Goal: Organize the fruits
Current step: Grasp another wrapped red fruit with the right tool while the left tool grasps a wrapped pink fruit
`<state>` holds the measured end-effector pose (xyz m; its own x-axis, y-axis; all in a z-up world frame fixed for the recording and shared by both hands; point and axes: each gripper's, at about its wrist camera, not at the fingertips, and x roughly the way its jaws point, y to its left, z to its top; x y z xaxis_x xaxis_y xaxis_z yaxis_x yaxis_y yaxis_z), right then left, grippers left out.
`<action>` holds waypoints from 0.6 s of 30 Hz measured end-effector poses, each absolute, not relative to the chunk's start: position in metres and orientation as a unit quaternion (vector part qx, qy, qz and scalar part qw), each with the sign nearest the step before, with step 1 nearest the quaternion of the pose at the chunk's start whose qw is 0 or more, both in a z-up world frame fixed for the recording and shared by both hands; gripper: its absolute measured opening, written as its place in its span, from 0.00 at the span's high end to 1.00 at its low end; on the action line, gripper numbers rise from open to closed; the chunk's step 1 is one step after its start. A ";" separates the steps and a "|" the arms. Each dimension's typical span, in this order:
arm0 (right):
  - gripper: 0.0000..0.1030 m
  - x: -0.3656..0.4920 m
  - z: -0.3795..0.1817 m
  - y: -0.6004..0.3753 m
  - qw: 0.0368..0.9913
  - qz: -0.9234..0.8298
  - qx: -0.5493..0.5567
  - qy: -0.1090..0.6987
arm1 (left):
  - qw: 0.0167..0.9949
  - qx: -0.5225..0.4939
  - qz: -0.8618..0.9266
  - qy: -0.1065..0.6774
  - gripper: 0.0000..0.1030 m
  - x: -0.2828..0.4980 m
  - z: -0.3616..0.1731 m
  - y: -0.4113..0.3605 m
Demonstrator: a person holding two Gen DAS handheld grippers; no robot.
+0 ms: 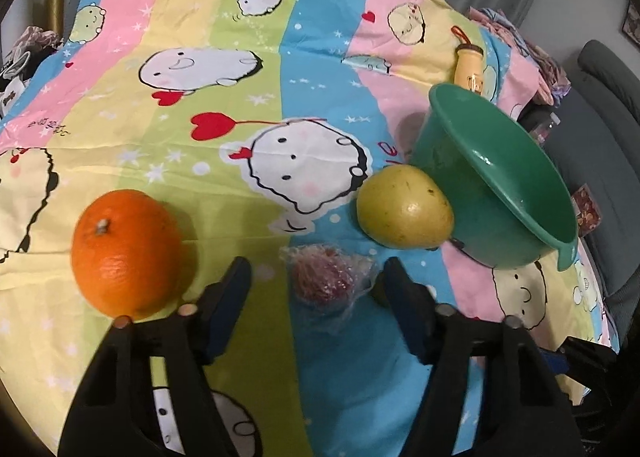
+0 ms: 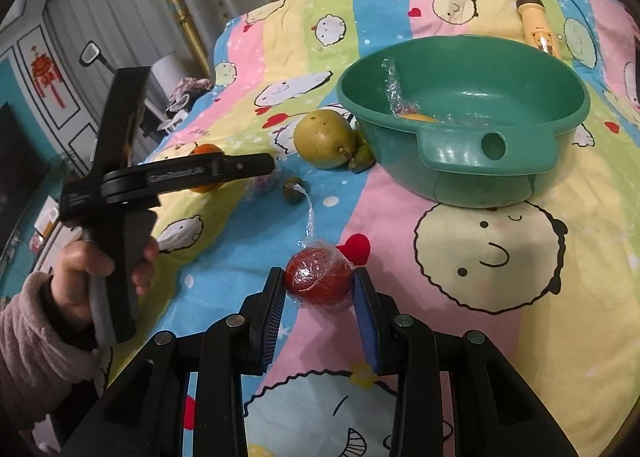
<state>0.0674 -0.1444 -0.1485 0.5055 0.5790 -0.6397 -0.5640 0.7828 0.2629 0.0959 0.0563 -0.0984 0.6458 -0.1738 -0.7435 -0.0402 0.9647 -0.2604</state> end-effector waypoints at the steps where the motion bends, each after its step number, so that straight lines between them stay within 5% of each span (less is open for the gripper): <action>1: 0.65 0.067 -0.149 -0.145 0.867 0.330 0.011 0.372 | 0.897 -0.125 -0.037 0.422 0.46 0.097 -0.100 0.054; 7: 0.65 0.067 -0.148 -0.150 0.868 0.332 0.019 0.370 | 0.898 -0.111 -0.033 0.425 0.67 0.100 -0.104 0.048; 18: 0.65 0.068 -0.144 -0.154 0.870 0.333 0.026 0.363 | 0.903 -0.138 -0.035 0.406 0.68 0.086 -0.089 0.054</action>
